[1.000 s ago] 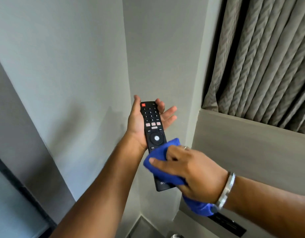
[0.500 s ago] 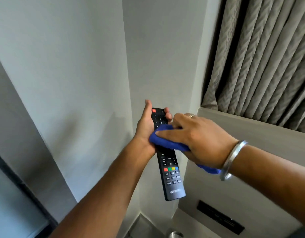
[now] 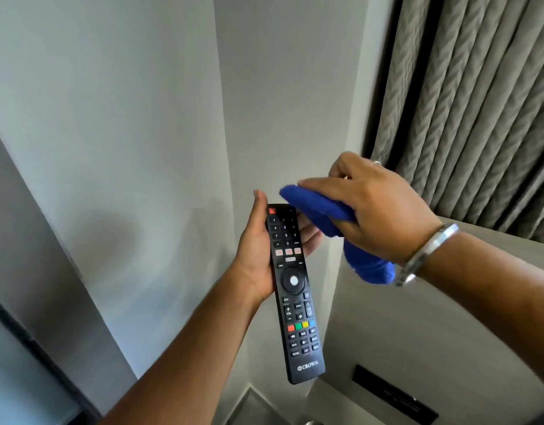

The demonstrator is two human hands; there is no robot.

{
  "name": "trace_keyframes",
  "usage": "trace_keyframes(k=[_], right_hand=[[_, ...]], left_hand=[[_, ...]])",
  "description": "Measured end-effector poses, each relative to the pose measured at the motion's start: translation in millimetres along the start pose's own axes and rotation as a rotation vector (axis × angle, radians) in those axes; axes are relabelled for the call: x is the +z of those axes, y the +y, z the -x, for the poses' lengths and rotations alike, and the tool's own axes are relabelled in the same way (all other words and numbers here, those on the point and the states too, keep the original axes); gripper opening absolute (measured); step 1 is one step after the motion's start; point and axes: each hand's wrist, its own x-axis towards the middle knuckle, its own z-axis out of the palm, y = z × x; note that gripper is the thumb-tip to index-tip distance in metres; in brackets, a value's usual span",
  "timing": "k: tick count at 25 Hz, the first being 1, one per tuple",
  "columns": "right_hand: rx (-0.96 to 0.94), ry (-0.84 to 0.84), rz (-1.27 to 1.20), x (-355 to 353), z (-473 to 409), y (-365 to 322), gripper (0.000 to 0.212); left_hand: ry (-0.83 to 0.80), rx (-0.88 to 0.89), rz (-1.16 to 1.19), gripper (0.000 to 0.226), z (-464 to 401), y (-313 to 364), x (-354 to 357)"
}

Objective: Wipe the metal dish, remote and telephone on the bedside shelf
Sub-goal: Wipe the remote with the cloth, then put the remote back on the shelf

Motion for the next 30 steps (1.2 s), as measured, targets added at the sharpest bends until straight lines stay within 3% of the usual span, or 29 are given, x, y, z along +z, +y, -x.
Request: trace_keyframes(k=[4,9,15,16,18,19,21,23,25,28,30], right_hand=[[0.128,-0.045,-0.255,54.8,18.1,-24.4,0.041],[0.158,-0.294,-0.513,90.0,114.2,-34.3,0.047],[0.034,-0.64,-0.494,130.6,242.9,-42.7,0.043],[0.066,-0.708,-0.467,140.1,271.5,-39.5,0.042],[0.371,-0.734,-0.481,157.6,334.8,-28.5,0.038],[0.629,-0.688,-0.534,165.0,368.4,-23.9,0.033],[1.232,-0.429,-0.631,178.3,430.1,-19.1,0.019],[1.757,-0.075,-0.678,201.9,490.0,-20.8,0.011],[2.13,0.334,-0.758,232.6,538.7,-23.5,0.019],[2.417,0.877,-0.958,275.6,591.3,-18.0,0.031],[2.454,0.983,-0.998,296.9,614.9,-17.2,0.04]], left_hand=[[0.097,-0.052,0.105,0.075,-16.0,-7.5,-0.9],[0.318,-0.114,0.301,0.061,-34.6,-39.8,-45.6],[0.344,-0.468,0.215,0.06,-42.2,-157.2,-99.4],[0.331,-0.566,0.169,0.059,-39.2,-185.2,-113.3],[0.335,-0.752,0.055,0.058,-28.5,-248.7,-142.5],[0.344,-0.828,-0.01,0.058,-22.1,-284.3,-157.7],[0.385,-0.91,-0.147,0.061,-11.6,-348.7,-187.2],[0.425,-0.949,-0.272,0.06,-8.4,-424.8,-221.4],[0.45,-0.946,-0.388,0.055,-11.0,-500.1,-255.3],[0.51,-0.883,-0.567,0.045,-19.0,-596.1,-300.1],[0.519,-0.826,-0.725,0.041,-25.5,-634.1,-323.0]])
